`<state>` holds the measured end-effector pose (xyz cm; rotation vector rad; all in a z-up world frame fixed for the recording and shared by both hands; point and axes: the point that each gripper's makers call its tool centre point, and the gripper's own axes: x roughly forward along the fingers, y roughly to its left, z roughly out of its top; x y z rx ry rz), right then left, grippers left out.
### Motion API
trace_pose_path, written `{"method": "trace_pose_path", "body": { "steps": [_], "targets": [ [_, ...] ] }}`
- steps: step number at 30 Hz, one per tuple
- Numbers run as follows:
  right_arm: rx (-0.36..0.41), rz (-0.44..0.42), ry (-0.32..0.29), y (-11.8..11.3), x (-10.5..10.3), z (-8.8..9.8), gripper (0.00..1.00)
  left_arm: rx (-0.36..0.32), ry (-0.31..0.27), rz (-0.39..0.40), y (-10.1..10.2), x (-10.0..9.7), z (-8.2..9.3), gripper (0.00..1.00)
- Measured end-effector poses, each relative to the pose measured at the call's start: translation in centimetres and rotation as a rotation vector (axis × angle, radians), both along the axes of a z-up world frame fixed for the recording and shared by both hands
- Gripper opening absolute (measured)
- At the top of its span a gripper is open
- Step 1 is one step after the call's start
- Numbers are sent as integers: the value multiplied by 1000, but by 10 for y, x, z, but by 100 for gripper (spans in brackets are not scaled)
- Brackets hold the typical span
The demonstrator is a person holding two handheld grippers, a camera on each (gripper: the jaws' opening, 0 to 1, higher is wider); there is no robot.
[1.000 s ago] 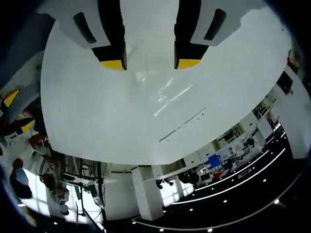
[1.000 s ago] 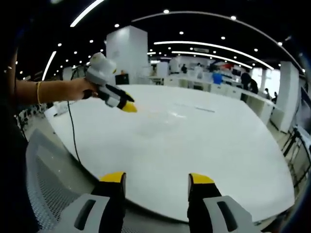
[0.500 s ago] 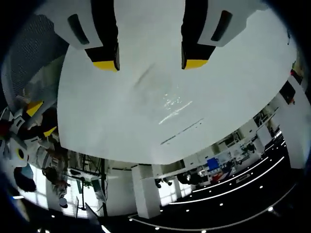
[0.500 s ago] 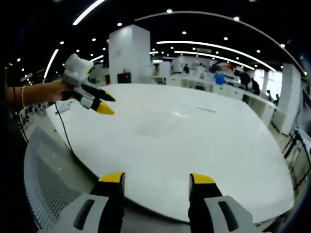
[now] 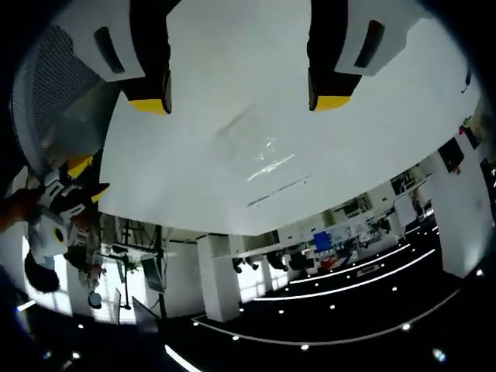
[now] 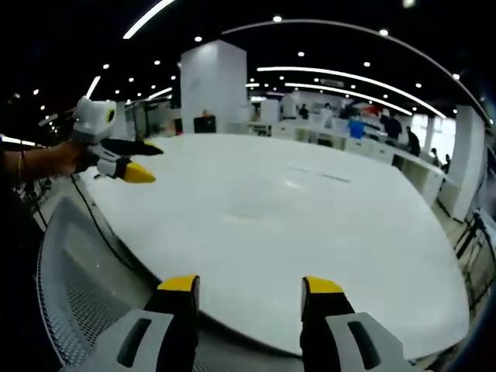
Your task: Open the resealable bag by pulling the two sides of the seal apart until the entire bag opening is separated and visibly accessible.
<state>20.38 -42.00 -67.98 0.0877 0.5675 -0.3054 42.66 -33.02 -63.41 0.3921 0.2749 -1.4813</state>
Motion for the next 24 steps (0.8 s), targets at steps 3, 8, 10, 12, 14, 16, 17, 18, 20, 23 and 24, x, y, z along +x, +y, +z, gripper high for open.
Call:
{"method": "trace_pose_path", "body": {
  "steps": [3,8,10,12,14,16,17,18,20,23,24],
  "targets": [
    [3,1,-10,1,1,1,51,-15,25,17,8,-4,-1,78],
    [-1,8,-11,2,1,1,51,14,31,39,20,-8,-11,78],
    [-2,8,-14,2,1,2,51,25,37,62,28,-7,-15,77],
    [-4,9,-17,2,1,2,51,35,51,76,32,-8,-19,77],
    [-11,13,-16,3,1,2,51,38,60,86,35,-9,-21,77],
    [-18,13,-14,4,1,3,51,41,58,91,36,-9,-23,77],
    [-20,14,-15,3,1,3,51,46,52,89,36,-10,-24,76],
    [-23,16,-16,4,1,3,51,50,50,88,36,-11,-24,76],
    [-22,17,-17,4,1,3,51,56,47,90,35,-11,-26,74],
    [-23,16,-21,4,1,4,51,46,67,93,35,-13,-25,74],
    [-25,16,-21,4,1,4,51,47,66,93,35,-14,-25,74]
  ]
}}
